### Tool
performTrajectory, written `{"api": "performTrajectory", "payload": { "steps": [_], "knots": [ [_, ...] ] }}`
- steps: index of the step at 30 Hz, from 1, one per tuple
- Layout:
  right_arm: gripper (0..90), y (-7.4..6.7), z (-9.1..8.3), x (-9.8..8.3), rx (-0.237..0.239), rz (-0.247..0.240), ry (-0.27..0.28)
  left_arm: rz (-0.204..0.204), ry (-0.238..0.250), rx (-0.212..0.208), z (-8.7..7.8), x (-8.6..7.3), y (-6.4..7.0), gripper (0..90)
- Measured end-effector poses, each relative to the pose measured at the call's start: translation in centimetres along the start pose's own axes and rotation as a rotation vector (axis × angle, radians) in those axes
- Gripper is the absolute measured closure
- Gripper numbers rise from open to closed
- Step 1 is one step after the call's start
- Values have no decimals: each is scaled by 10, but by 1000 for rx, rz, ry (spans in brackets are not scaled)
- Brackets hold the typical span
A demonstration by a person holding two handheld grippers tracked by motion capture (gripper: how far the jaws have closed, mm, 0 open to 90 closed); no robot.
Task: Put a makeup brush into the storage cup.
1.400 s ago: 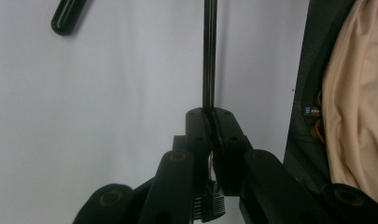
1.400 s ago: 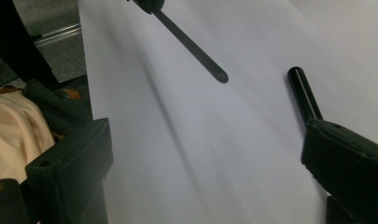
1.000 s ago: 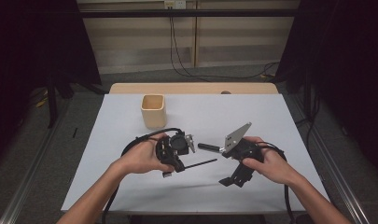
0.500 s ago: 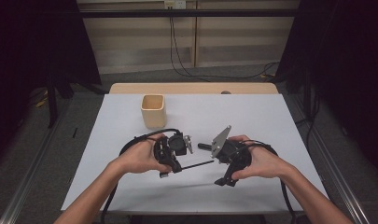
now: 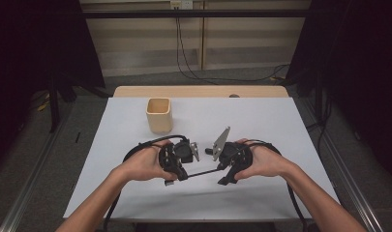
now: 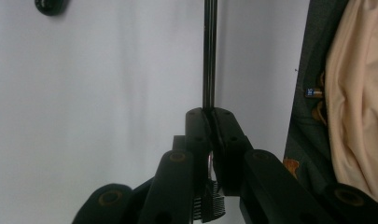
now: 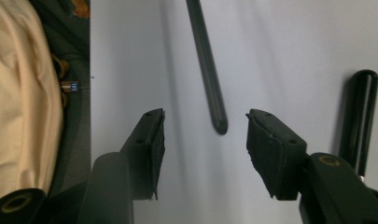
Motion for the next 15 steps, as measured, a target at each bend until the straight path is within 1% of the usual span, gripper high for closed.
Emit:
{"api": "performTrajectory", "payload": {
  "steps": [1, 2, 3, 6, 7, 8, 9, 11, 12, 13, 14, 15],
  "knots": [
    [485, 0, 0, 1, 4, 5, 4, 9, -6, -10, 0, 0, 1, 858],
    [513, 0, -1, 2, 10, 3, 10, 9, -7, -10, 1, 0, 1, 858],
    [520, -1, -2, 3, 16, 5, 7, 12, -9, -2, 1, 1, 1, 858],
    [545, 1, -2, 5, 5, -3, 18, 9, -6, -5, 2, 2, 0, 858],
    [558, 1, -2, 6, 1, -3, 21, 16, -7, -12, 2, 2, 0, 858],
    [597, 1, -2, 6, 10, -2, 21, 23, -2, -1, 2, 2, 0, 859],
    [616, 1, -2, 6, 12, -3, 19, 28, -2, 7, 2, 2, 0, 859],
    [663, 1, -2, 6, 19, -8, 22, 21, 0, 4, 3, 2, 1, 859],
    [682, 1, -2, 7, 22, -11, 24, 21, -1, 10, 3, 2, 1, 859],
    [686, 1, -2, 7, 22, -12, 24, 27, -10, 3, 3, 1, 0, 859],
    [696, 0, -2, 8, 24, -16, 23, 18, -5, -3, 4, 1, 0, 859],
    [700, 0, -1, 9, 22, -16, 26, 23, -7, 4, 4, 1, -1, 859]
  ]
}}
Point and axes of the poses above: each handheld gripper's, and its own axes: z roughly forward along the jaws, x roughly out of its top, y roughly to its right, the point moved 8 cm from there along z, roughly forward along the jaws, and after that the axes turned 2 degrees about -z, right-handed, at the moved point
